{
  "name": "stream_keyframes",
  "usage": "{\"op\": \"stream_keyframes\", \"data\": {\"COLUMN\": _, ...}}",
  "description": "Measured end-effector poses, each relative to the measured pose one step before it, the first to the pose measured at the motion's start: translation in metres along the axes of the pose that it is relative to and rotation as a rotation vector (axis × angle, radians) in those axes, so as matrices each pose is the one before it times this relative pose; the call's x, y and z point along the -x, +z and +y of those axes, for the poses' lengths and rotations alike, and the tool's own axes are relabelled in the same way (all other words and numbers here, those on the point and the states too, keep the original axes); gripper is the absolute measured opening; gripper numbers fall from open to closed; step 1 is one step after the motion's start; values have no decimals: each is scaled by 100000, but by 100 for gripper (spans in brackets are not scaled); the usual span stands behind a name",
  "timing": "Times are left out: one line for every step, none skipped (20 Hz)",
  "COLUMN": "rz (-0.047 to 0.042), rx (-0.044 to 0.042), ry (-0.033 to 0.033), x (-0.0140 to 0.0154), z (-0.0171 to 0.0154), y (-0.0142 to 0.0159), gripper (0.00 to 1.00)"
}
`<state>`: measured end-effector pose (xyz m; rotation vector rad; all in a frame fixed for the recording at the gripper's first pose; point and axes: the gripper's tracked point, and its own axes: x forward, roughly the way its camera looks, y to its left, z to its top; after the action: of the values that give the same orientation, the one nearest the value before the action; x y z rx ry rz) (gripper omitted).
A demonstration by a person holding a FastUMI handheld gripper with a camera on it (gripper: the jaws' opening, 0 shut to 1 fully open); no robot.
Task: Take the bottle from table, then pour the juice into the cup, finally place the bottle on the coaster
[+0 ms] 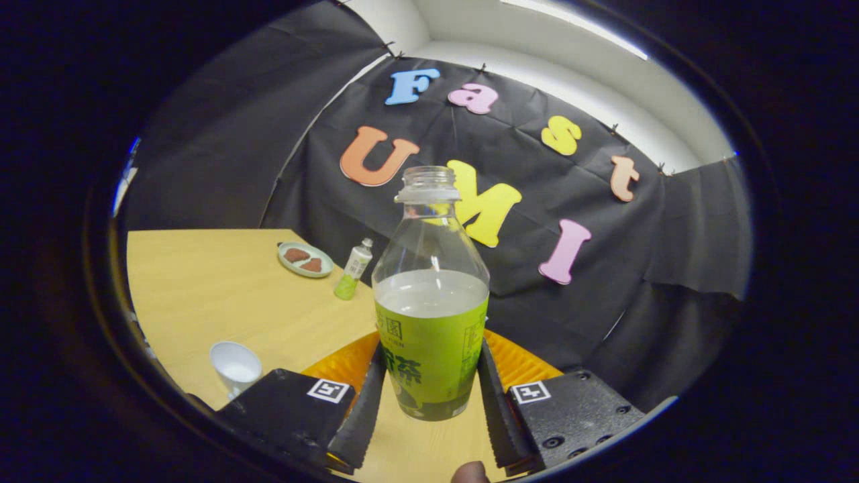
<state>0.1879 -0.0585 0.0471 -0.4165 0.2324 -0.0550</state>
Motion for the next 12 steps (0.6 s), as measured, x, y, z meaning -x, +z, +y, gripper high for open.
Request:
{"op": "stream_keyframes", "data": {"rz": -1013, "rx": -2610, "ry": 922, "x": -292, "z": 176, "y": 38, "gripper": 73}}
{"op": "stream_keyframes", "data": {"rz": -816, "rx": -2900, "ry": 949, "x": -320, "z": 190, "y": 89, "gripper": 73}}
{"op": "stream_keyframes", "data": {"rz": -963, "rx": -3347, "ry": 816, "x": -237, "z": 180, "y": 128, "gripper": 73}}
{"op": "stream_keyframes", "data": {"rz": -1676, "rx": -3450, "ry": 1140, "x": -298, "z": 255, "y": 96, "gripper": 73}}
{"op": "stream_keyframes", "data": {"rz": -826, "rx": -2832, "ry": 1770, "x": -563, "z": 558, "y": -71, "gripper": 73}}
{"op": "stream_keyframes", "data": {"rz": -165, "rx": -2570, "ry": 2099, "x": -755, "z": 501, "y": -250, "gripper": 73}}
{"op": "stream_keyframes", "data": {"rz": 388, "rx": -2002, "ry": 1688, "x": -726, "z": 425, "y": -332, "gripper": 73}}
{"op": "stream_keyframes", "data": {"rz": -87, "rx": -1706, "ry": 1565, "x": -490, "z": -53, "y": -366, "gripper": 73}}
{"op": "stream_keyframes", "data": {"rz": 298, "rx": -1785, "ry": 1376, "x": -1106, "z": 659, "y": -412, "gripper": 73}}
{"op": "stream_keyframes", "data": {"rz": 169, "rx": -1897, "ry": 1519, "x": -754, "z": 256, "y": -593, "gripper": 73}}
{"op": "stream_keyframes", "data": {"rz": 398, "rx": -2011, "ry": 1673, "x": -895, "z": 395, "y": -567, "gripper": 73}}
{"op": "stream_keyframes", "data": {"rz": 554, "rx": -2287, "ry": 1007, "x": -1160, "z": 109, "y": -667, "gripper": 73}}
